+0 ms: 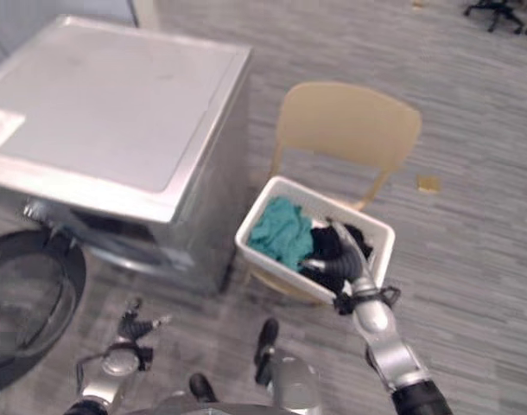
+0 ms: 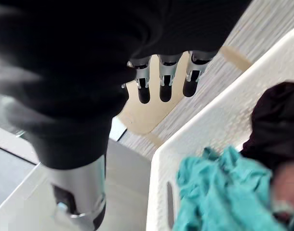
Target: Grab the laundry basket,head to the washer,open it,put in the laundry and shut it.
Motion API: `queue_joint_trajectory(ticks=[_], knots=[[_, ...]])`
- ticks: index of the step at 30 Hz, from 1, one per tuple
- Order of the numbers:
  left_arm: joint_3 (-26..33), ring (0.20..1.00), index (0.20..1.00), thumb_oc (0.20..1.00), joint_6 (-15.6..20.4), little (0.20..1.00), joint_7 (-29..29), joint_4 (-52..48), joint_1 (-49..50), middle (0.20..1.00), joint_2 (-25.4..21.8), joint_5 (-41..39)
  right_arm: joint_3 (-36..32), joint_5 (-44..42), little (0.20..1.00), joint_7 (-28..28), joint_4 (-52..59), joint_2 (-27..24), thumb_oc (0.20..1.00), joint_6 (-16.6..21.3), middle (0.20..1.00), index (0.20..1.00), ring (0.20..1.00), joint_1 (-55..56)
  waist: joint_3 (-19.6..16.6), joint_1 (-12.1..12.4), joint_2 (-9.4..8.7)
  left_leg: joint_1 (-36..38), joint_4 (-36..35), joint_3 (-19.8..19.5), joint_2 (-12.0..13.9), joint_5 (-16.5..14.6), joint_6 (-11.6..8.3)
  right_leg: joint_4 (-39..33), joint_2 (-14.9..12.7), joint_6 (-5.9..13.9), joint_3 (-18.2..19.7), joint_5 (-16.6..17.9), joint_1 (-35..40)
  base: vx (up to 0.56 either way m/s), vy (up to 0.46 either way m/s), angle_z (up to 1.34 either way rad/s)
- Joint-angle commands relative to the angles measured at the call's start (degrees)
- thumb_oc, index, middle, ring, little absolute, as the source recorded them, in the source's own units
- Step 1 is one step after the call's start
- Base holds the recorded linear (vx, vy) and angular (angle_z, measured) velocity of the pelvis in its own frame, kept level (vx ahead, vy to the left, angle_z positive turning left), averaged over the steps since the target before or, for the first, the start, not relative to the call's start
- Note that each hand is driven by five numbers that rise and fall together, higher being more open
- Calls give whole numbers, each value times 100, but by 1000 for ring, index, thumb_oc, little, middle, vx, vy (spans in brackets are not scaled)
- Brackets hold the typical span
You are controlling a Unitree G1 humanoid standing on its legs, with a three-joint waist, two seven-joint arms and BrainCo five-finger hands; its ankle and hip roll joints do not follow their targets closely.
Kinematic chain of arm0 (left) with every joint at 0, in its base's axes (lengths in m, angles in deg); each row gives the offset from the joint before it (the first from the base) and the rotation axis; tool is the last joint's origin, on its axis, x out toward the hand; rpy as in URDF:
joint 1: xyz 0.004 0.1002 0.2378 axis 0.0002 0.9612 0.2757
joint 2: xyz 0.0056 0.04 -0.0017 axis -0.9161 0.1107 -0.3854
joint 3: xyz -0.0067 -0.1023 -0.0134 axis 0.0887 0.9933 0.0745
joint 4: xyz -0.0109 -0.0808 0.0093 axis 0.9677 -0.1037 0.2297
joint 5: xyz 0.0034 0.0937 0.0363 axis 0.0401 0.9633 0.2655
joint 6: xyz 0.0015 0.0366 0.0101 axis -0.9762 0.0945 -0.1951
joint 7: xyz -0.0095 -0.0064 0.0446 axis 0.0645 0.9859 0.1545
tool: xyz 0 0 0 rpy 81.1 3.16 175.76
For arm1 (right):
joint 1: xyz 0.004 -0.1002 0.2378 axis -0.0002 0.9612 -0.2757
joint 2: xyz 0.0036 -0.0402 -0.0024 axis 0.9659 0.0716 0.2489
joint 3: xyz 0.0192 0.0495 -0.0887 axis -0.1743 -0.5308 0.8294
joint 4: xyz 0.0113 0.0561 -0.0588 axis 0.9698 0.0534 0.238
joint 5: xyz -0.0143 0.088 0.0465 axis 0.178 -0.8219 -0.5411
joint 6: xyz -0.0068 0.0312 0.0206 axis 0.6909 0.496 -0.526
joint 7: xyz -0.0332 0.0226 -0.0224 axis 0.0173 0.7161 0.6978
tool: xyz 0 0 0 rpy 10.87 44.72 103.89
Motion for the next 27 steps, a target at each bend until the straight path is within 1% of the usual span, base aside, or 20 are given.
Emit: queue_joint_trajectory(ticks=[1, 2, 3, 4, 5, 7, 9, 10, 11, 14, 18, 19, 20, 21, 23, 25, 27], knots=[[-29, 1000, 1000, 1000, 192, 1000, -255, -28, -104, 1000, -157, 255, 20, 522, 1000, -48, 276, -284, 1000, 173, 1000, 1000, 1000, -365, 178, -121, -109, -449, 1321, -439, -73, -440, 102, -467, -118, 580, 744, -560, 684, 154, -151, -53], [-52, 1000, 1000, 1000, 210, 1000, -259, -58, -27, 1000, -134, 243, 106, 572, 1000, -29, 246, -367, 1000, 162, 1000, 1000, 1000, -451, 209, -72, -101, -552, 1662, -592, 9, -330, 59, -531, -43, 515, 849, -578, 766, 118, -100, -36], [-98, 1000, 1000, 1000, 226, 1000, -238, 30, -7, 1000, -78, 209, 231, 603, 1000, -36, 169, -445, 1000, 167, 1000, 1000, 1000, -580, 230, 10, -97, -715, 1860, -897, 21, -164, -20, -636, 34, 464, 965, -599, 842, -15, -97, -40], [-104, 1000, 1000, 1000, 235, 1000, -247, 78, 2, 1000, -57, 168, 323, 638, 1000, -13, 100, -504, 1000, 155, 1000, 1000, 1000, -670, 259, 69, -184, -936, 1858, -1114, -58, -15, 26, -687, -10, 406, 996, -480, 812, -39, -71, -64], [-120, 1000, 1000, 1000, 240, 1000, -252, 92, 20, 1000, -56, 120, 418, 629, 1000, -1, 12, -562, 1000, 131, 1000, 1000, 1000, -761, 271, 142, -215, -1113, 1799, -1435, -157, -72, 48, -732, -27, 425, 1071, -475, 835, -26, -57, -89], [-131, 1000, 1000, 1000, 223, 1000, -233, 233, 10, 1000, -66, 102, 601, 678, 1000, 0, -151, -672, 1000, 112, 1000, 1000, 1000, -952, 316, 259, -272, -1430, 1585, -1904, -309, -151, 58, -752, -62, 460, 1205, -480, 869, 75, -12, -83], [-115, 1000, 1000, 1000, 213, 1000, -177, 426, -39, 1000, -77, 106, 735, 716, 1000, -13, -299, -789, 1000, 87, 1000, 1000, 1000, -1134, 378, 351, -253, -1582, 1226, -2128, -316, 79, -7, -764, -20, 476, 1305, -489, 901, 68, 41, -43], [-58, 1000, 1000, 1000, 208, 1000, -153, 608, -48, 1000, -69, 86, 866, 745, 1000, -14, -471, -868, 1000, 73, 1000, 1000, 1000, -1293, 396, 422, -201, -1563, 827, -2288, -325, 242, -38, -729, 45, 483, 1373, -525, 886, 78, 77, -20], [-26, 1000, 1000, 1000, 188, 1000, -129, 742, -41, 1000, -68, 120, 895, 792, 1000, -17, -559, -915, 1000, 66, 1000, 1000, 1000, -1316, 392, 430, -173, -1458, 743, -2303, -315, 230, -47, -735, 78, 489, 1372, -549, 927, 87, 91, -21], [0, 1000, 1000, 1000, 167, 1000, -89, 948, -31, 1000, -70, 187, 967, 791, 1000, 11, -702, -954, 1000, 30, 1000, 1000, 1000, -1394, 353, 436, -139, -1366, 605, -2316, -356, 253, -19, -717, 65, 494, 1374, -538, 913, 58, 88, -25], [30, 1000, 1000, 1000, 173, 1000, -75, 1134, -34, 1000, -126, 189, 1245, 863, 1000, 17, -1065, -971, 1000, -7, 1000, 1000, 1000, -1711, 433, 546, -112, -1269, 476, -2312, -439, 241, 63, -575, 5, 499, 1446, -546, 822, 19, 138, 6], [0, 1000, 1000, 1000, 206, 1000, -54, 1110, -69, 1000, -180, 165, 1405, 912, 1000, -10, -1306, -945, 1000, -41, 1000, 1000, 1000, -1955, 524, 616, -98, -1317, 465, -2325, -478, 238, 108, -481, -31, 500, 1455, -536, 699, -24, 112, 9], [4, 1000, 1000, 1000, 206, 1000, -55, 1111, -71, 1000, -180, 165, 1411, 912, 1000, -14, -1316, -941, 1000, -38, 1000, 1000, 1000, -1965, 523, 613, -99, -1322, 467, -2325, -479, 237, 109, -474, -32, 500, 1456, -538, 692, -55, 107, 1], [-45, 1000, 1000, 1000, 224, 1000, -43, 1090, -114, 1000, -197, 148, 1538, 948, 1000, -38, -1456, -899, 1000, -65, 1000, 1000, 1000, -2139, 601, 653, -93, -1396, 487, -2348, -506, 242, 139, -398, -60, 497, 1444, -530, 589, -111, 78, 2], [-175, 1000, 1000, 1000, 292, 1000, -2, 1004, -254, 1000, -260, 57, 1892, 1028, 1000, -138, -1875, -752, 1000, -122, 1000, 1000, 1000, -2720, 812, 823, -60, -1676, 447, -2427, -582, 331, 191, -249, -130, 514, 1401, -461, 214, -149, 93, 13], [-206, 1000, 1000, 1000, 313, 1000, 12, 980, -297, 1000, -266, 38, 1999, 1066, 1000, -177, -2049, -723, 1000, -139, 1000, 1000, 1000, -2906, 845, 856, -66, -1765, 432, -2452, -600, 372, 195, -248, -146, 519, 1382, -437, 135, -56, 22, 15], [-307, 1000, 1000, 1000, 356, 1000, 40, 912, -359, 1000, -279, 0, 2209, 1151, 1000, -279, -2441, -652, 1000, -203, 1000, 1000, 1000, -3317, 939, 950, -61, -1907, 378, -2490, -619, 449, 193, -239, -184, 533, 1319, -395, -8, -52, 17, 25]])
